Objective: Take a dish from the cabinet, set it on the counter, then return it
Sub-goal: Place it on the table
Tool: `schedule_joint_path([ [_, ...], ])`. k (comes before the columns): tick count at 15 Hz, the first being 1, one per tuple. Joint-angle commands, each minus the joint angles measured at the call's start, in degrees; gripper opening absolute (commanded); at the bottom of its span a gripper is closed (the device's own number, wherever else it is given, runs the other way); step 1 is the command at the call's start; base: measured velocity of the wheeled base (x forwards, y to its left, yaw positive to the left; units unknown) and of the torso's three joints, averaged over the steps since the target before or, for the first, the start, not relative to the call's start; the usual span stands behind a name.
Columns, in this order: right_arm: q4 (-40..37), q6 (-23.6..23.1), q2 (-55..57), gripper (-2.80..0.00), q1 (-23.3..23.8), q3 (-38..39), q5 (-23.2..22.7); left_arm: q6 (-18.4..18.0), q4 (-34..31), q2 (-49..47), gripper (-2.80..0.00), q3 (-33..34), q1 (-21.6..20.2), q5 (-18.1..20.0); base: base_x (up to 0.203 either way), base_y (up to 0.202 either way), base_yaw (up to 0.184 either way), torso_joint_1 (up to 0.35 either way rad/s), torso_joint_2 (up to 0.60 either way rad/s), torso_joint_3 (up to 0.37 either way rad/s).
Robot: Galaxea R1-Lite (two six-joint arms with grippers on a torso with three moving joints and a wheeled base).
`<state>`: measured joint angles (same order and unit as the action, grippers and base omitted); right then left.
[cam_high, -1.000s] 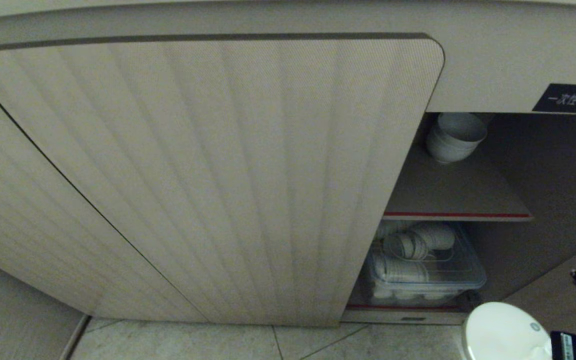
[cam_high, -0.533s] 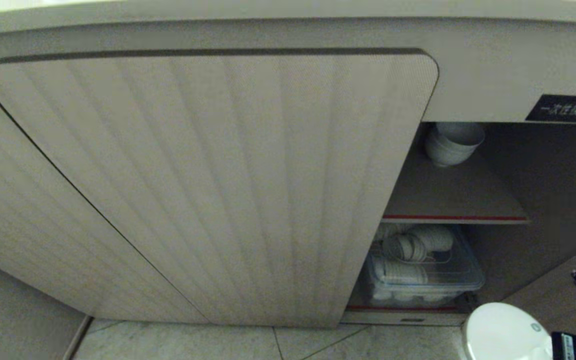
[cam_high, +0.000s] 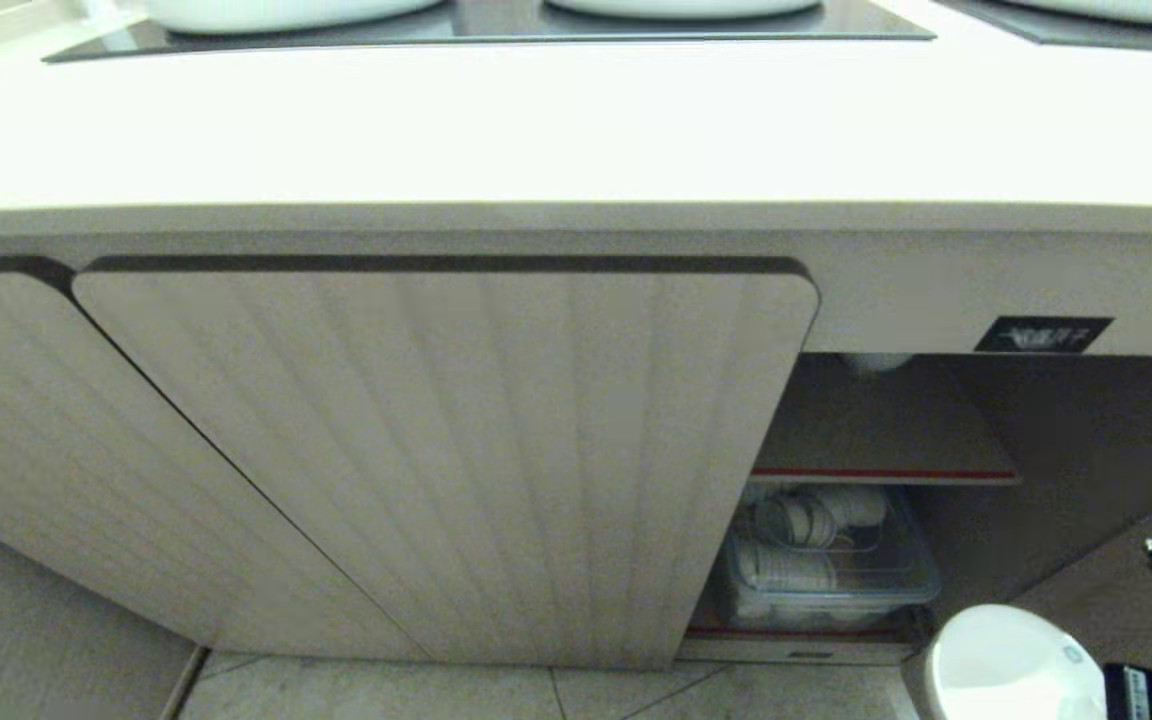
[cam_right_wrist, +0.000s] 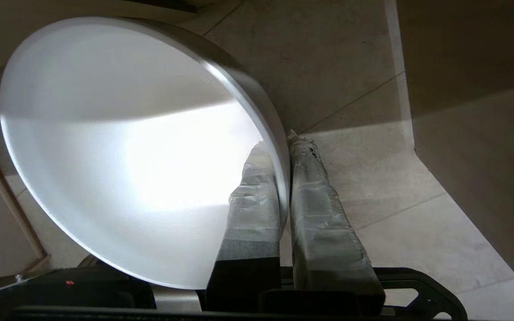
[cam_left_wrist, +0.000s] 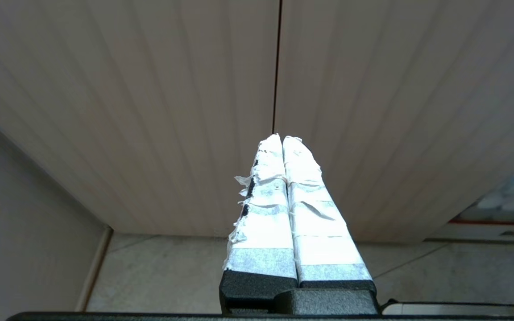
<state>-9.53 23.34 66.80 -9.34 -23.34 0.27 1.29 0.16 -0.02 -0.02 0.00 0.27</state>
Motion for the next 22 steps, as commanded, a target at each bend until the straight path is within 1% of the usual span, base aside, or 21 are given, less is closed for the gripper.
schedule_joint_path([
  [1, -0.05, 0.12, -0.01, -2.80, 0.02, -0.03, 0.00, 0.03, 0.02, 0.02, -2.80, 0.02, 0.00, 0.00, 0.000, 0.000, 0.000, 0.183, -0.47, -0.291],
  [11, 0.04, 0.21, 0.08, -2.80, 0.02, -0.36, 0.00, 0.03, 0.02, 0.02, -2.80, 0.02, 0.00, 0.00, 0.000, 0.000, 0.000, 0.204, -0.48, -0.284],
  [22, 0.04, 0.47, -0.10, -2.80, 0.02, -0.03, 0.00, 0.03, 0.02, 0.02, -2.80, 0.02, 0.00, 0.00, 0.000, 0.000, 0.000, 0.257, -0.55, -0.298],
])
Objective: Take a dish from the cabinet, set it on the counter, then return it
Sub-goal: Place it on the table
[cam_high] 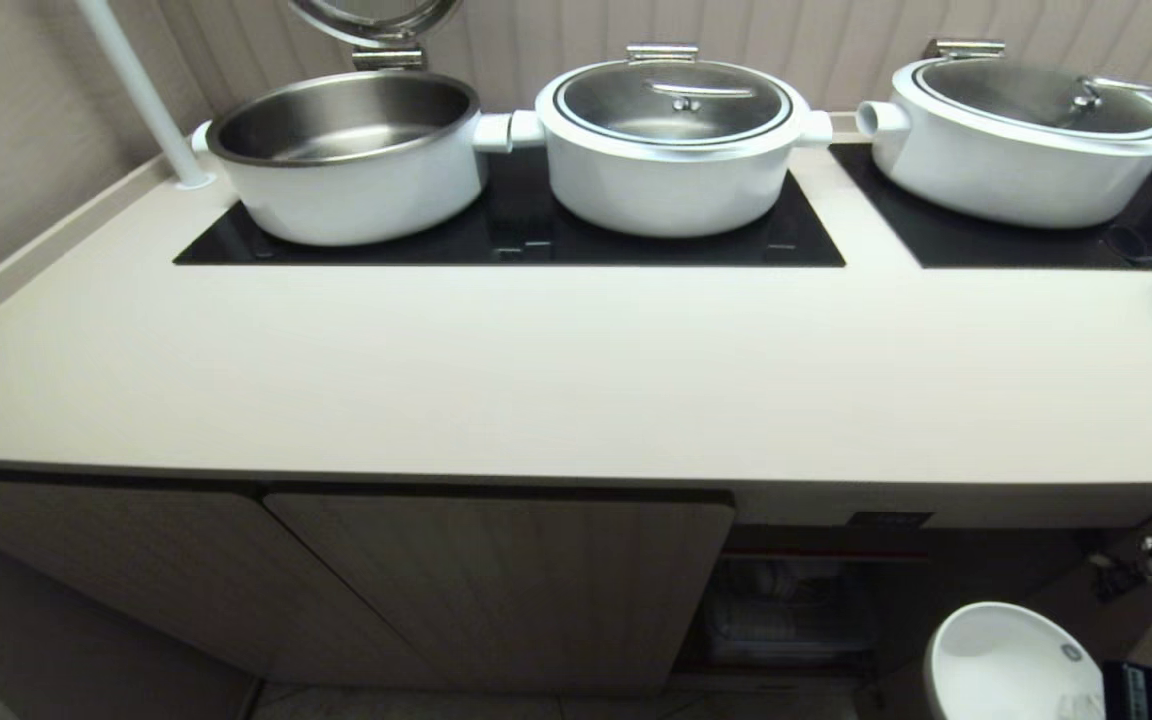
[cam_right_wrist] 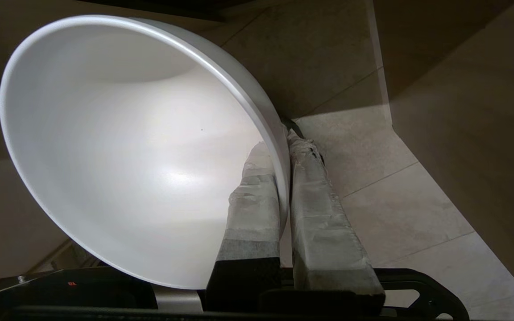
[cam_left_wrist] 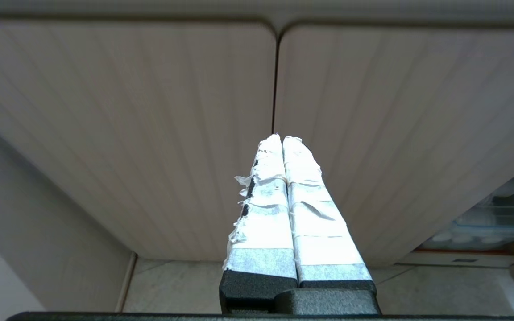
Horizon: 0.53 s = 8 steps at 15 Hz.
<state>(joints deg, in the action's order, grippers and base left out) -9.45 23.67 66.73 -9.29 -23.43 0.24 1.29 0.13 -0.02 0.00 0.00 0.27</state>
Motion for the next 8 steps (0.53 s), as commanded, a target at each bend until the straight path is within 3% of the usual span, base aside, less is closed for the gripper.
schedule_joint_path([
  [1, -0.04, 0.14, -0.02, -2.80, -0.03, 0.14, 0.02, 0.03, 0.04, 0.02, -2.80, 0.00, 0.00, 0.00, 0.000, 0.000, 0.000, 0.290, -0.62, -0.318],
  [8, -0.04, 0.23, -0.09, -2.80, -0.03, 0.14, 0.02, 0.03, 0.04, 0.02, -2.80, 0.00, 0.00, 0.00, 0.000, 0.000, 0.000, 0.216, -0.43, -0.227],
])
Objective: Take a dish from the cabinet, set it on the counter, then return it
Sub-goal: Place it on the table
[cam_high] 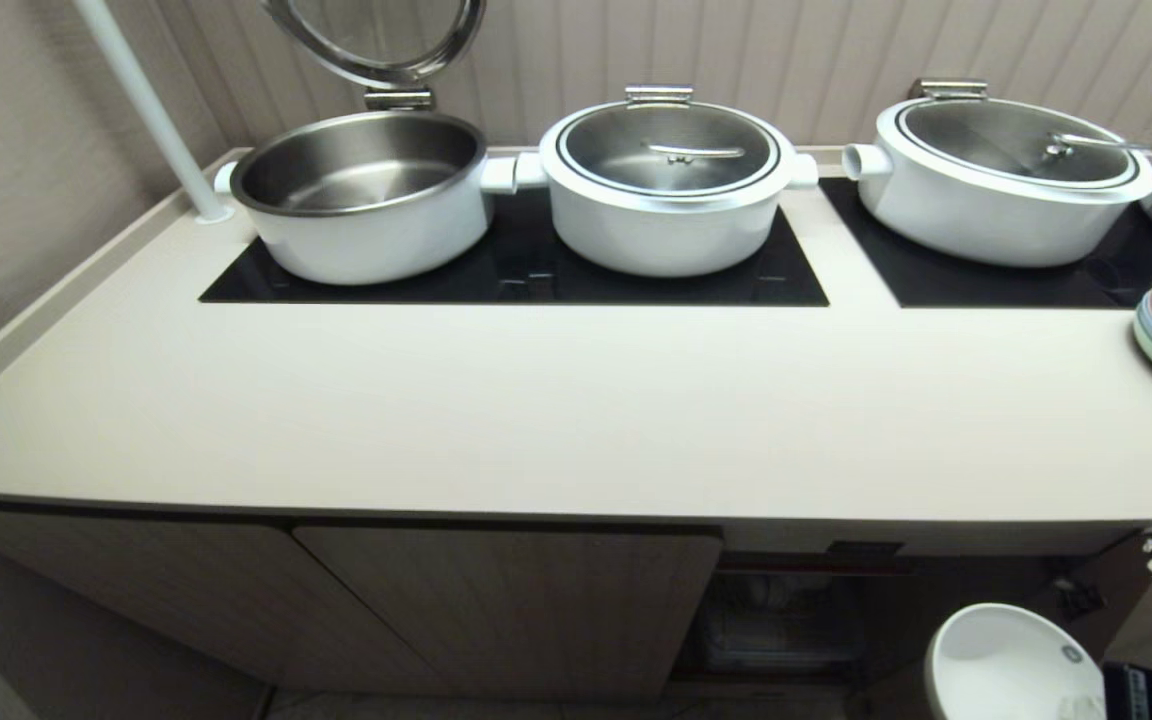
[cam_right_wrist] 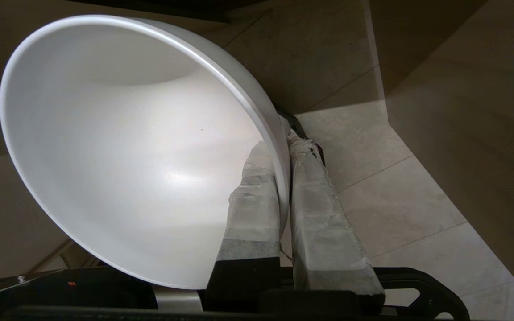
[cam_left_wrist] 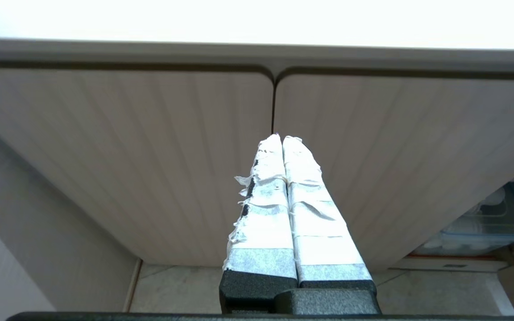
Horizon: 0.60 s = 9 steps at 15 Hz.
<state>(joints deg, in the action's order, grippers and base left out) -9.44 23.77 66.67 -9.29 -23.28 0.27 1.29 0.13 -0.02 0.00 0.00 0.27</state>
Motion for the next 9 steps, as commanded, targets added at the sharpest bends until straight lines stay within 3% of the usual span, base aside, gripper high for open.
schedule_joint_path([
  [1, -0.05, 0.14, 0.01, -2.80, -0.03, -0.01, 0.00, 0.03, 0.04, 0.02, -2.80, 0.00, 0.00, 0.00, 0.000, 0.000, 0.000, 0.177, -0.36, -0.169],
  [9, -0.05, 0.14, -0.13, -2.80, -0.03, 0.26, 0.00, 0.03, 0.04, 0.02, -2.80, 0.00, 0.00, 0.00, 0.000, 0.000, 0.000, 0.160, -0.32, -0.167],
])
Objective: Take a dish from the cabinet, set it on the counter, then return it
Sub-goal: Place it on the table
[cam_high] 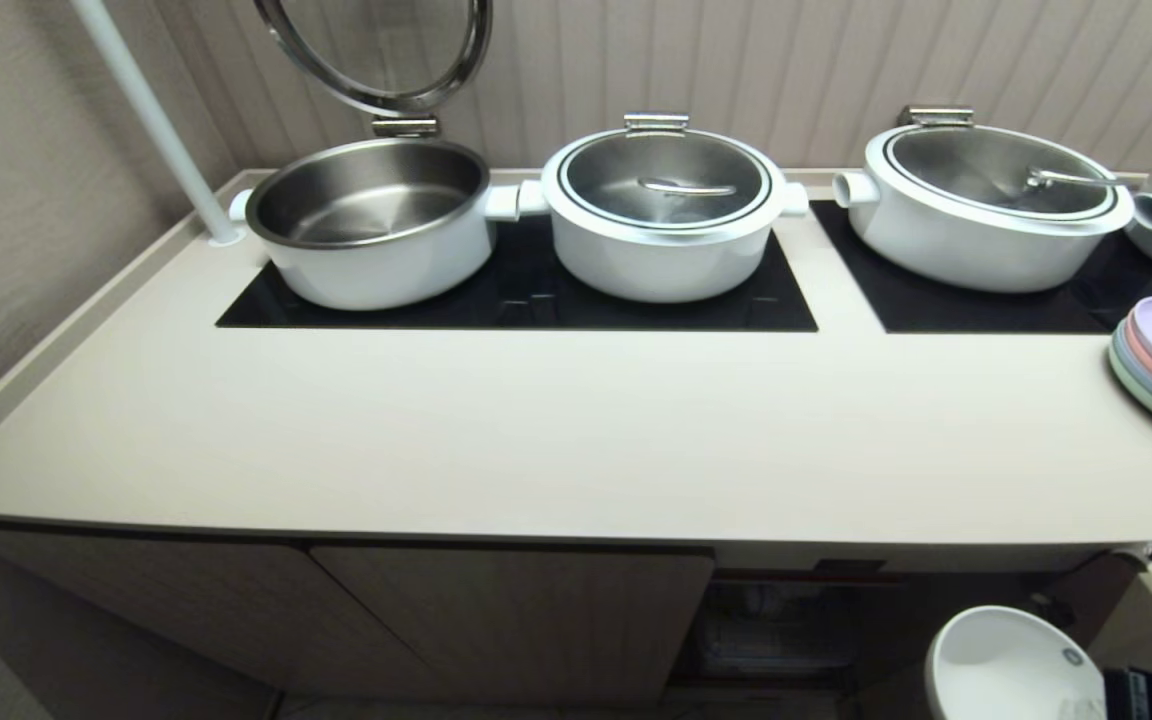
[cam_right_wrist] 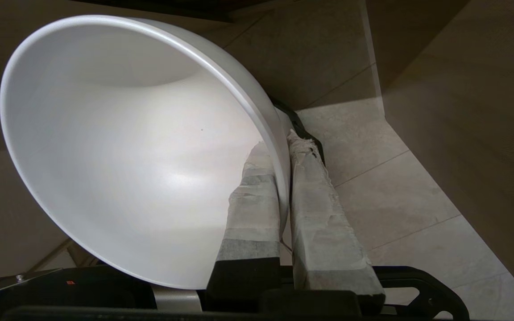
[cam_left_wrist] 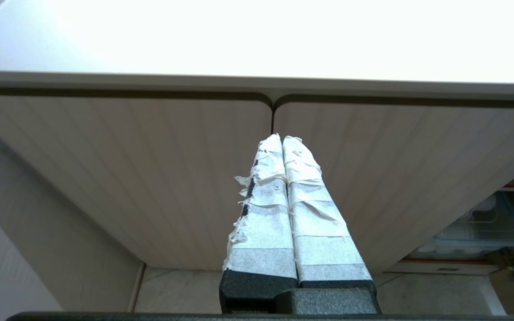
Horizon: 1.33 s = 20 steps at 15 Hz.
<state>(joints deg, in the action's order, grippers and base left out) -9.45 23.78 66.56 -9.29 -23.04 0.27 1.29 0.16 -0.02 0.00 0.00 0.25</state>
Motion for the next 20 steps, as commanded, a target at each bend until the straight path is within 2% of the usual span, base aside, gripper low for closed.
schedule_joint_path([
  [1, -0.04, 0.13, -0.03, -2.80, -0.03, 0.01, 0.00, 0.03, 0.02, 0.02, -2.80, 0.00, 0.00, 0.01, 0.000, 0.000, 0.000, 0.154, -0.33, -0.164],
  [8, -0.04, 0.13, 0.06, -2.80, -0.03, 0.01, 0.00, 0.03, 0.02, 0.02, -2.80, 0.00, 0.00, 0.01, 0.000, 0.000, 0.000, 0.138, -0.28, -0.138],
  [20, -0.04, 0.51, 0.06, -2.80, -0.03, 0.14, -0.18, 0.03, 0.02, 0.02, -2.80, 0.00, 0.00, 0.01, 0.000, 0.000, 0.000, 0.070, -0.14, -0.068],
])
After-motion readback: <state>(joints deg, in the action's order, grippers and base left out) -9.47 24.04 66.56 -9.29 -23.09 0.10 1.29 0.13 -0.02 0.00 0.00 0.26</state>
